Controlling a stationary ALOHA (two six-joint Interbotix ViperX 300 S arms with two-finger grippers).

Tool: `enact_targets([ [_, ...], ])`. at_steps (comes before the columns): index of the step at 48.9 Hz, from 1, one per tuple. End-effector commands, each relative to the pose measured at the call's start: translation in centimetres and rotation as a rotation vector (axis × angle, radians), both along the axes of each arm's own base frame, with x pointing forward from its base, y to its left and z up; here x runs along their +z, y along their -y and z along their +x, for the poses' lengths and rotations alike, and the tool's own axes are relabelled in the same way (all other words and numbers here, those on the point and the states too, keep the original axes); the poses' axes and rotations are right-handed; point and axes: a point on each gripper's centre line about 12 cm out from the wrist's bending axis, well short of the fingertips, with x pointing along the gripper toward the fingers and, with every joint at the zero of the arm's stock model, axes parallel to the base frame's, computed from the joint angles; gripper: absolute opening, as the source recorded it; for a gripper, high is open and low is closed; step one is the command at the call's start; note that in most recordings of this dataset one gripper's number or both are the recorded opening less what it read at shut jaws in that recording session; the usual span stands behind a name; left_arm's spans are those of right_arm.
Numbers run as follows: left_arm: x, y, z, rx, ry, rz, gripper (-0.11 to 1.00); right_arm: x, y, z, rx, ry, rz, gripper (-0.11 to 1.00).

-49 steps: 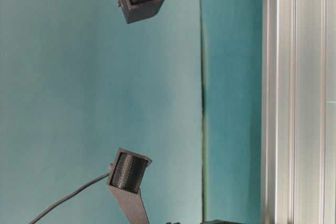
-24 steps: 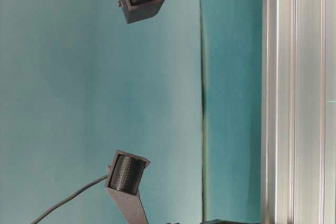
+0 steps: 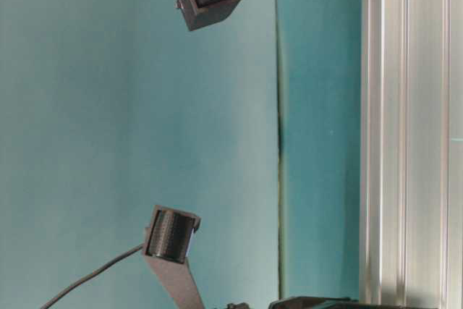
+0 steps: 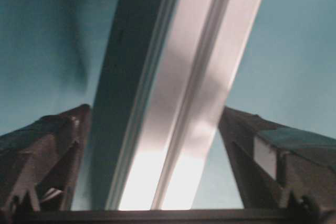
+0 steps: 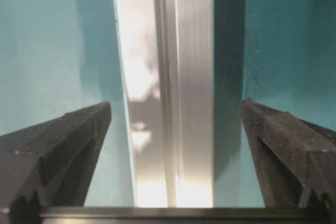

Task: Lift the metal rail with both hands.

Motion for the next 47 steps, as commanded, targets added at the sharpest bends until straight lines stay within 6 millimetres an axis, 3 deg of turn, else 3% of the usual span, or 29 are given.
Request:
enact_targets([
  [1, 1.9, 0.1, 0.1, -0.015, 0.051, 0.007, 0.93, 1.5, 0.3, 0.6, -0.012, 0.055, 0.002, 0.99],
  [20, 9.0, 0.0, -2.3, -0.043, 0.237, 0.027, 0.93, 9.8, 2.2, 0.0, -0.088, 0.354, -0.002, 0.99],
  [33, 13.2, 0.0, -4.3, -0.054, 0.38, 0.038, 0.93, 13.5, 3.1, -1.6, -0.119, 0.508, -0.015, 0.99],
  [47, 18.4, -0.1, -7.3, -0.06, 0.624, 0.057, 0.93, 17.9, 3.0, -3.8, -0.121, 0.814, -0.03, 0.99],
])
